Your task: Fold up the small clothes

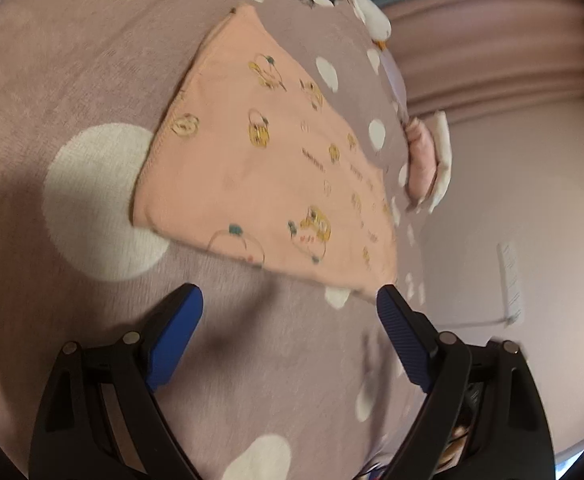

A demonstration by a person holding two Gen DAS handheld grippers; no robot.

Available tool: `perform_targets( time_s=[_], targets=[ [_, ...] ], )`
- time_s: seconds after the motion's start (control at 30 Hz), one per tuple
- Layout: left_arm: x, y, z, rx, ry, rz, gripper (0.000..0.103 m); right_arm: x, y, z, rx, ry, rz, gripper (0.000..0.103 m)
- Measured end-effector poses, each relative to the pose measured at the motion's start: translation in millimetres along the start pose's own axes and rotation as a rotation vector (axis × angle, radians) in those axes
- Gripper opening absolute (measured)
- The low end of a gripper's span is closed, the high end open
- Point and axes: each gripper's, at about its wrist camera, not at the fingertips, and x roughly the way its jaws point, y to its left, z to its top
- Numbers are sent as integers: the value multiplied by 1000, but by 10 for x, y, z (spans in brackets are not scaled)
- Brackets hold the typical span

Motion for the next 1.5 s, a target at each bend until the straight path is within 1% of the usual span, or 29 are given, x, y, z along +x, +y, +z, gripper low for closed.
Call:
perform_targets(
  time_s=[0.1,0.3,0.47,0.63,0.7,0.73,0.83,0.93,1.0,1.07,1.23,1.37,1.5],
  targets=[
    [-28,48,95,-54,-40,-54,90,8,-33,-5,10,3,5,53],
    [2,72,305,-106,-83,-100,90,48,-91,-17,32,13,8,53],
    [59,38,464,-106,-107,-95,90,104,-80,-3,24,22,11,53],
    [136,8,605,-108,-105,-79,90,202,-44,43,11,30,20,53],
    [114,31,592,-116,-108,-86,90,241,-25,63,8,32,26,53],
    [90,34,561,-110,-106,-71,89,256,-12,73,3,34,31,53],
    [-53,65,428,-67,-133,-50,89,291,4,72,-14,38,29,53],
    [-192,151,420,-53,-139,-56,89,340,-24,66,-9,53,31,53],
    [-188,209,487,-67,-114,-93,89,369,-49,64,1,59,24,53],
    [-143,233,565,-75,-93,-110,89,392,-57,54,13,63,27,53],
    [73,151,809,-60,-37,-158,89,417,21,59,-4,63,33,53],
    [249,9,955,-40,6,-166,89,478,121,141,-42,66,31,53],
    [390,-49,1049,-26,36,-118,90,608,266,311,-89,59,46,53]
  ],
)
